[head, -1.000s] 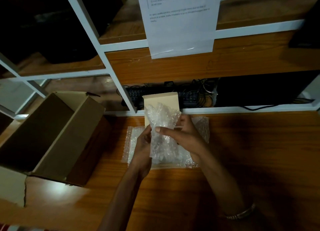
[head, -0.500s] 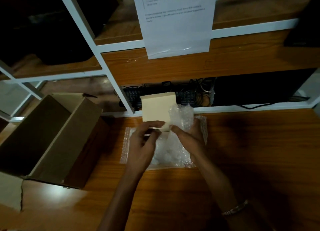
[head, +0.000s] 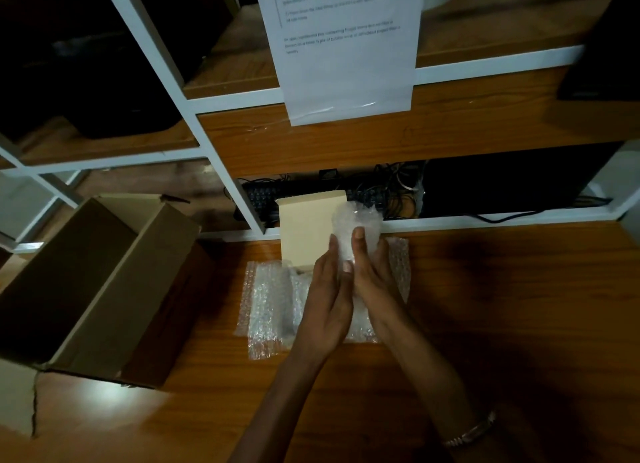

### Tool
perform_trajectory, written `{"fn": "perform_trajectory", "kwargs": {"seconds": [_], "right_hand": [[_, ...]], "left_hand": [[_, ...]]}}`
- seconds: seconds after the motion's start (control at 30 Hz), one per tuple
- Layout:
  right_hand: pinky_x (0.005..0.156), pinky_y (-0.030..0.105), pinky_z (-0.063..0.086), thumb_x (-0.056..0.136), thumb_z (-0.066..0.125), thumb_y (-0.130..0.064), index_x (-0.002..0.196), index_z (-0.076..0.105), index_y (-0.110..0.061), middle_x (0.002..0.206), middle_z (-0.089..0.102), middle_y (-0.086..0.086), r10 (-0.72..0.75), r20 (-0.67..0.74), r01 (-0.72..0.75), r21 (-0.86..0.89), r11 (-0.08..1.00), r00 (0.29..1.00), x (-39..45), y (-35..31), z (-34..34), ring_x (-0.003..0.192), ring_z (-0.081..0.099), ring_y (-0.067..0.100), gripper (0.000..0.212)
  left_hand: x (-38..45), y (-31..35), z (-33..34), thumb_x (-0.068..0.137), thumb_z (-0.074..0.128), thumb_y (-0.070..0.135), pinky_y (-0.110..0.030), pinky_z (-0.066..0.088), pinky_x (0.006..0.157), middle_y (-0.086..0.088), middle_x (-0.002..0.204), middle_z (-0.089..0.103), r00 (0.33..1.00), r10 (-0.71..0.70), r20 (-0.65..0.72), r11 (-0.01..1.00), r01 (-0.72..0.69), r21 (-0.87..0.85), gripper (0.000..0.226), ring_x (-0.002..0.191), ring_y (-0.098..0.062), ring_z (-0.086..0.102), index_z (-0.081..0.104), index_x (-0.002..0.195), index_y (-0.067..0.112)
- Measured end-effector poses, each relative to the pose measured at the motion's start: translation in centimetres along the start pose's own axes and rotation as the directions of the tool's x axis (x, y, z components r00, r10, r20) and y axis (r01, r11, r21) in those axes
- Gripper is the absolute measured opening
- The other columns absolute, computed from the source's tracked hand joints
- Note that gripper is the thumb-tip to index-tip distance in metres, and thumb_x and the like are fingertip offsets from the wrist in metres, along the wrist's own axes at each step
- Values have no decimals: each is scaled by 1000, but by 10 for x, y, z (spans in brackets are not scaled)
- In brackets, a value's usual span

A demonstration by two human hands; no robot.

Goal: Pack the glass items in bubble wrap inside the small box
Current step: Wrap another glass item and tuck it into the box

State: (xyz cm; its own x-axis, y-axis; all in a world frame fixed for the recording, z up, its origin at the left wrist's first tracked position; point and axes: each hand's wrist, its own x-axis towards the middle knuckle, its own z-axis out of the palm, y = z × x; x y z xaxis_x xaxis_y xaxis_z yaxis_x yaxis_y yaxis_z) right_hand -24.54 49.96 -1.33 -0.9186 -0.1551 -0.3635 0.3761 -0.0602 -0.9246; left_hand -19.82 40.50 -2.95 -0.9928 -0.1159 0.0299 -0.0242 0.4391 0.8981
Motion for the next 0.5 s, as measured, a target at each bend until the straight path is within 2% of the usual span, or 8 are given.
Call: {"fn": "perform_trajectory", "kwargs": {"seconds": [0.03, 0.1, 0.17, 0.27, 0.33, 0.4, 0.47, 0.5], "right_hand": [[117, 34, 26, 89, 29, -81, 168, -5, -34, 176, 4, -8, 15, 25, -14, -51, 999, 1000, -1, -1, 3, 159, 21, 19, 98], [116, 33, 24, 98, 26, -75, 168, -5, -35, 176, 1, -7, -1, 76, 8, -92, 996, 997, -1, 1, 10, 161, 17, 19, 87], [111, 28, 22, 104, 29, -67, 168, 4, -35, 173, 10, -10, -52, 113, 58, -53, 997, 992, -2, 4, 15, 156, 20, 10, 76], [111, 30, 27, 105, 32, -67, 166, 17, -37, 151, 29, -19, -17, 260, 48, -115, 992, 965, 1, 7, 7, 139, 29, 2, 69], [115, 36, 30, 101, 36, -74, 164, 24, -41, 163, 31, -16, -5, 306, 93, -274, 957, 952, 7, 8, -5, 148, 31, 8, 72], [111, 33, 39, 104, 51, -59, 161, 35, -36, 162, 40, -8, -222, 222, 295, -392, 871, 950, 7, 4, -13, 144, 40, 8, 64], [112, 32, 43, 105, 62, -35, 151, 49, -31, 151, 45, -14, -508, 259, 568, -458, 684, 821, 4, 0, -15, 139, 43, 2, 49], [116, 31, 40, 104, 63, -28, 148, 53, -30, 152, 44, -17, -558, 339, 650, -473, 595, 757, 3, -2, -14, 143, 39, 0, 46]], "left_hand": [[2, -2, -1, 116, 36, 45, -9, 28, 120, 18, 171, 30, 1000, -17, -8, 998, 17, -69, 58, 150, 19, 27, 19, 170, 34], [2, -4, -6, 115, 40, 42, -14, 42, 115, 21, 158, 49, 997, -73, 5, 979, 72, -191, 54, 144, 12, 44, 30, 167, 31], [1, -4, -14, 112, 45, 45, -16, 48, 110, 21, 150, 58, 990, -125, 59, 957, 136, -256, 52, 139, 9, 52, 39, 163, 35], [-3, -16, -27, 99, 61, 55, -35, 48, 114, 12, 155, 56, 962, -258, 85, 894, 271, -356, 65, 145, -9, 51, 41, 158, 38], [-5, -19, -37, 97, 67, 60, -51, 40, 120, 0, 164, 48, 921, -367, 132, 793, 384, -473, 79, 151, -20, 46, 36, 164, 33], [-6, -21, -43, 107, 59, 52, -53, 47, 117, -12, 156, 59, 908, -377, 183, 685, 406, -604, 63, 144, -28, 57, 45, 160, 21], [-8, -18, -47, 112, 50, 42, -47, 57, 106, -13, 142, 70, 914, -357, 191, 660, 391, -641, 46, 133, -31, 67, 57, 150, 16], [-9, -19, -49, 112, 50, 40, -44, 58, 106, -9, 139, 72, 916, -355, 184, 663, 386, -641, 43, 132, -28, 68, 59, 147, 17]]}}
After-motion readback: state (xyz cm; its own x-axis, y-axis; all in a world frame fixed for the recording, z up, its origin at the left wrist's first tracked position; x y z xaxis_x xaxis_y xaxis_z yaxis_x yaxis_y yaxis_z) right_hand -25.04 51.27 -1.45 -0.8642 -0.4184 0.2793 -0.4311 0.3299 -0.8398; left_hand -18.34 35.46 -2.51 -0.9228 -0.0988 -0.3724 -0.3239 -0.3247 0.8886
